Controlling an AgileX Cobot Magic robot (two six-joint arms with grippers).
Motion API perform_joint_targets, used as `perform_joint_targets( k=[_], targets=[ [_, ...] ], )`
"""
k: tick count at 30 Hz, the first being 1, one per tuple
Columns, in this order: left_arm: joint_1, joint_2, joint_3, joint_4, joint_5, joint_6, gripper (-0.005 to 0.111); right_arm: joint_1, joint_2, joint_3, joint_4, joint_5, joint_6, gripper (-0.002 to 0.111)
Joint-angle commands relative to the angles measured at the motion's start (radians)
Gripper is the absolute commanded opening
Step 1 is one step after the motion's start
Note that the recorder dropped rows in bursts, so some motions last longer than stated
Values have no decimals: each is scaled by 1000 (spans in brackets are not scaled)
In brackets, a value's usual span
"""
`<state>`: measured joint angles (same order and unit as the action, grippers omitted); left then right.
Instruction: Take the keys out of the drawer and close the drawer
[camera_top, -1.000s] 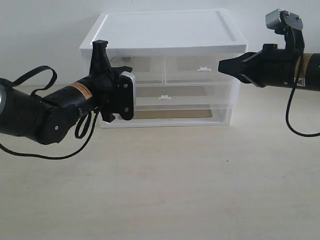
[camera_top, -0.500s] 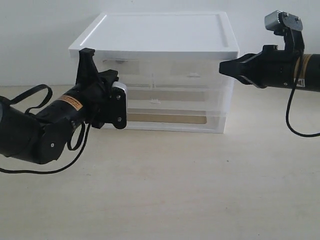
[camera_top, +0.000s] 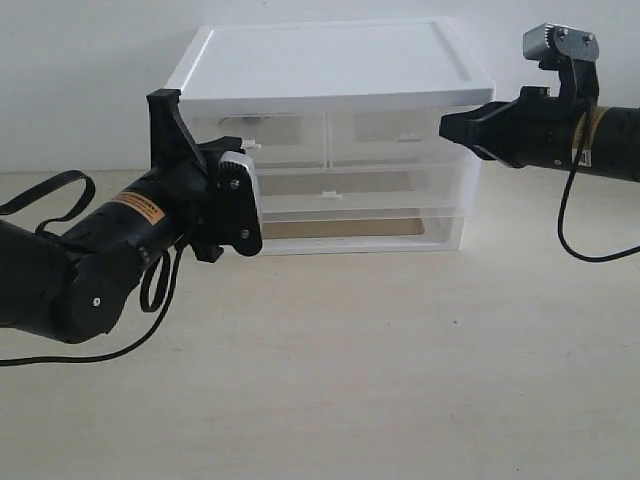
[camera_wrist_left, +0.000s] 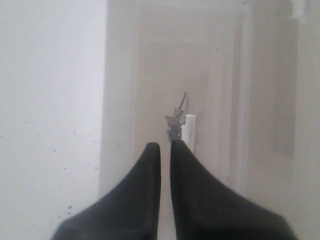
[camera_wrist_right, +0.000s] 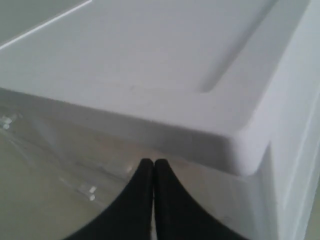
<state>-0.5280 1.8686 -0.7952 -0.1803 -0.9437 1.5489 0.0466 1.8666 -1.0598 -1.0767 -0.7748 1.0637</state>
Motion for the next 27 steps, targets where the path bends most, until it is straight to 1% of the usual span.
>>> perform_joint_targets(
  k=[1, 4, 6, 9, 12, 13, 15, 17, 20, 24, 27],
  targets=[
    [-12, -10, 5, -23, 6, -88, 4, -3, 49, -46, 6, 8, 36, 0],
    [1, -10, 3, -25, 6, -107, 5, -3, 59, -58, -4, -3, 49, 0],
    [19, -10, 3, -23, 6, -118, 10, -3, 60, -59, -8, -5, 56, 0],
    [48, -10, 3, -21, 25, -121, 29, -3, 60, -59, -10, -23, 62, 0],
    [59, -10, 3, 10, 29, -134, 49, -3, 60, -59, -14, -30, 64, 0],
    [63, -10, 3, 25, 27, -144, 53, -3, 60, -59, -14, -30, 64, 0],
    [66, -8, 3, 90, 27, -204, 54, -3, 60, -59, -14, -30, 64, 0],
    [76, 6, -11, 146, 32, -254, 51, -3, 60, -59, -14, -30, 64, 0],
    [79, 42, -48, 140, 34, -256, 48, -3, 60, -59, -17, -30, 64, 0],
    [82, 92, -104, 136, 31, -208, 47, -3, 60, -59, -17, -30, 64, 0],
    [90, 121, -146, 125, 38, -202, 47, -3, 60, -59, -19, -30, 64, 0]
  ],
)
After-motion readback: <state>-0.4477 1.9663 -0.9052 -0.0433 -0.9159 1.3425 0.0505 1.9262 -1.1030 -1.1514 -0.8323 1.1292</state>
